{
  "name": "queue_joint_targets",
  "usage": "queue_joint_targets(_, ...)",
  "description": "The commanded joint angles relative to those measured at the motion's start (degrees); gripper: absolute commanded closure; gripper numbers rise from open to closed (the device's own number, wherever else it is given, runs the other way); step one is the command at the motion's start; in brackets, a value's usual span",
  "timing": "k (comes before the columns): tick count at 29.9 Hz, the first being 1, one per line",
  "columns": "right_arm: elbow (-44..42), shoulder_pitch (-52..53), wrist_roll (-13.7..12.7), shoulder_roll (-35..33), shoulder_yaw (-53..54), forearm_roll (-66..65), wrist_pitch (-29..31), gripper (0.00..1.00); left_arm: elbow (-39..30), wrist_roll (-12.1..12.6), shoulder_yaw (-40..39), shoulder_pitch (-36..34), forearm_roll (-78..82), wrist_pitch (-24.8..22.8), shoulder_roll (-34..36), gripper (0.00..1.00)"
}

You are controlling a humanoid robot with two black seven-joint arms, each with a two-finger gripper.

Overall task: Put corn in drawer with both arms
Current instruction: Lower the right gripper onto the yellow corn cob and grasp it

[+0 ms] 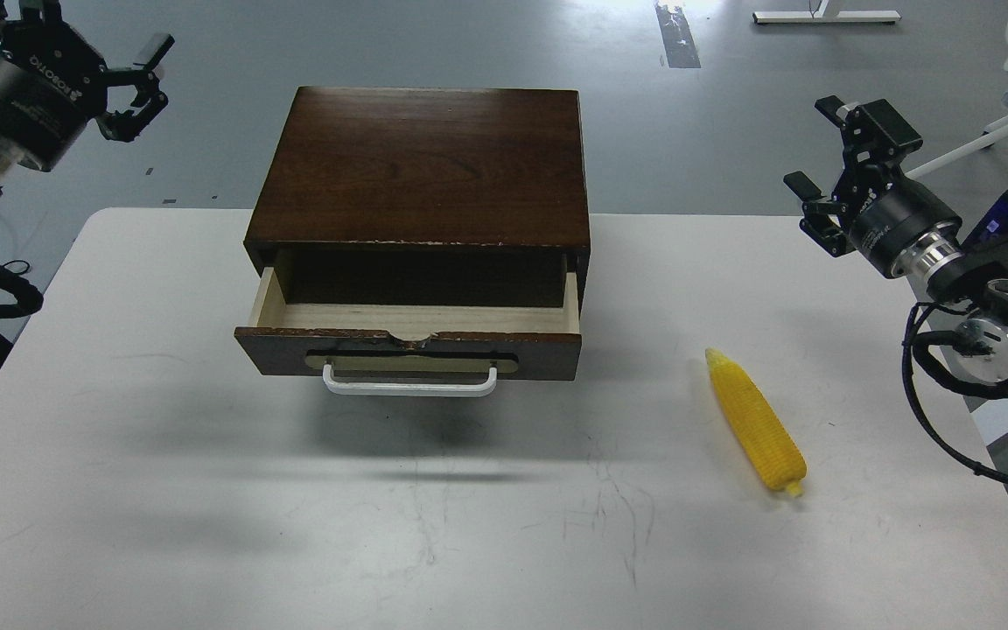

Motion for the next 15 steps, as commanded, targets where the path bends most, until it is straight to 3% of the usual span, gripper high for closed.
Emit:
queue_joint_targets(1,5.77,4.84,0.00,-8.13,-6.48,-14.75,2.47,0.00,-0.10,0.00,-0.14,0.31,0.07,0.00,-0.81,0.01)
queue_joint_targets(7,9.22,15.39,0.00,-14.13,-22.12,-39.02,3.63,0.00,-0.63,0.00,-1.02,0.31,0.25,0.00,-1.77,0.01)
queue_joint_targets(15,9.31,16.82,0.00,-10.63,-31.80,-46.18,3.63,0.00,-0.63,0.00,-1.10,0.39,0.34,0.00,-2.13,0.01)
